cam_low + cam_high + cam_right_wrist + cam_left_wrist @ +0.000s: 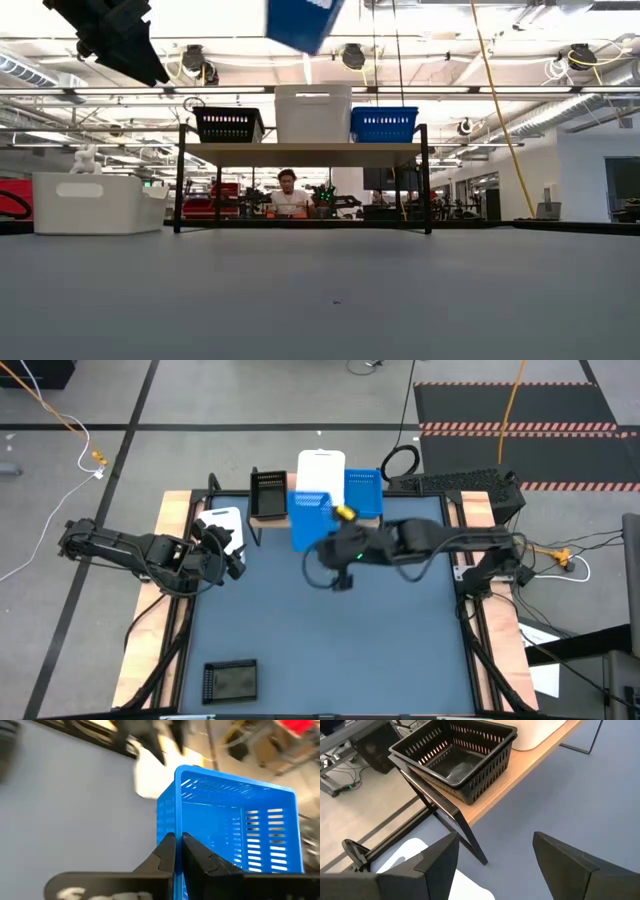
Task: Stack baskets on shelf by color
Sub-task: Stack the blue bin on top of the other blue bins on the shelf
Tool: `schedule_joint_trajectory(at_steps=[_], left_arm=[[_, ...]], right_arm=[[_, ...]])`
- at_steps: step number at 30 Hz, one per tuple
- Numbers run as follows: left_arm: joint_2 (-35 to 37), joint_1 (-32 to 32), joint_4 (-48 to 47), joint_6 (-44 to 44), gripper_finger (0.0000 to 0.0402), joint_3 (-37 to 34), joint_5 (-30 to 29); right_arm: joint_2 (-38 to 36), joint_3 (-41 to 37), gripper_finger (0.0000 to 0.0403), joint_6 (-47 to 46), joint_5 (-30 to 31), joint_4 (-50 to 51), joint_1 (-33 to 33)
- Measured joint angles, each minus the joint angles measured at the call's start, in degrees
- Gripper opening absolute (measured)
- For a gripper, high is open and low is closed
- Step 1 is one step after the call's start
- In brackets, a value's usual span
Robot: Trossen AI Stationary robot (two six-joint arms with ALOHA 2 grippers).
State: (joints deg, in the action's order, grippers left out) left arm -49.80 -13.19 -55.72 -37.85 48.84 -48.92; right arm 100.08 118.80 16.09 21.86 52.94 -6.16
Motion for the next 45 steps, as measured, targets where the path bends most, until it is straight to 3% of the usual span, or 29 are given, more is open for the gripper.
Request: schedule_joint_trajectory(at_steps=[9,21,28,32,36,45], left_arm=[[0.00,0.00,0.02,0.02,0.0257,0.00,0.00],[0.00,-0.01,-0.14,0.05,0.0257,0.00,-0.01],[0.00,0.00,-0.20,0.50,0.0257,0.00,-0.20],[0.02,0.00,-0.17,0.20,0.0257,0.00,-0.66],[0.00,0.00,0.23,0.15,0.0257,0.00,-0.66],[0.00,0.00,0.24,-0.20,0.0257,0.00,-0.65]], right_arm=[[-8.17,-3.59,0.0007,3.08,0.66,4.73,10.39],[-16.43,-29.89,0.0009,11.42,0.21,-11.45,23.37],[-18.02,-36.65,0.0010,9.09,-0.07,-11.91,25.03],[-18.77,-37.64,0.0010,6.59,-6.46,-11.35,24.90],[-18.92,-37.68,0.0014,5.97,-7.12,-11.45,24.88],[-20.95,-37.68,0.0067,6.92,-7.10,-11.42,24.85]])
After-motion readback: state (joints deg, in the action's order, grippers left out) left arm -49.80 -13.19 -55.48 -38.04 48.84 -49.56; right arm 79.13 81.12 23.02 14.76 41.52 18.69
